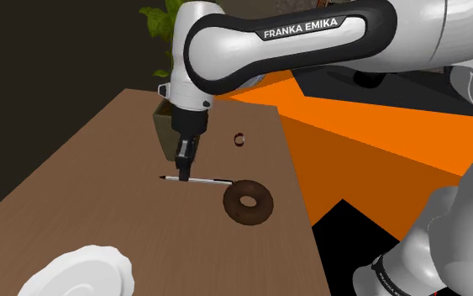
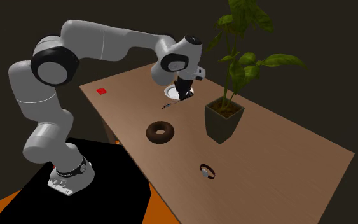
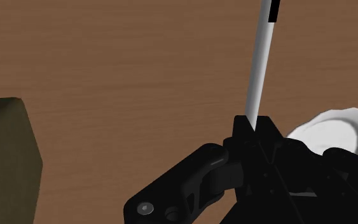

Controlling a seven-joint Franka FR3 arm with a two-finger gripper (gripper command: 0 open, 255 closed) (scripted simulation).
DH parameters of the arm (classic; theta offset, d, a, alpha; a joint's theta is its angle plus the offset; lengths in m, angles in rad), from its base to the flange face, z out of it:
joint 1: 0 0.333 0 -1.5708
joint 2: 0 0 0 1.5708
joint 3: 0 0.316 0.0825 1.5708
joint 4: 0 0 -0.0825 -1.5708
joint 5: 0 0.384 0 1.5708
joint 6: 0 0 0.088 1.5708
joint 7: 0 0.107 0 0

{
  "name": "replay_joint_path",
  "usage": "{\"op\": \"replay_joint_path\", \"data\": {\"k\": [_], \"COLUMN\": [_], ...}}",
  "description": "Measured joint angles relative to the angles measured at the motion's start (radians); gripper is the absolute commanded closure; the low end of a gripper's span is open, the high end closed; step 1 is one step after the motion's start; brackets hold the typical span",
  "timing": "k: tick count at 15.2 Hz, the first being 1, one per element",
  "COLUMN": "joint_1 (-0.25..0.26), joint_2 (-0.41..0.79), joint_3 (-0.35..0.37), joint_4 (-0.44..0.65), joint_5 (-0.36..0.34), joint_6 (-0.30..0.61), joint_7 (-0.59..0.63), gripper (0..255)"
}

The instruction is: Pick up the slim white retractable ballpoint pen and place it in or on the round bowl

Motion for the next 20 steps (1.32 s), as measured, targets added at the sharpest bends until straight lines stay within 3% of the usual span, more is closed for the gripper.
{"op": "replay_joint_path", "data": {"k": [9, 20], "joint_1": [-0.088, -0.09], "joint_2": [-0.299, -0.293], "joint_3": [-0.074, -0.078], "joint_4": [-0.31, -0.443], "joint_5": [0.074, 0.09], "joint_6": [-0.031, 0.1], "joint_7": [-0.185, -0.239], "gripper": [255, 255]}}
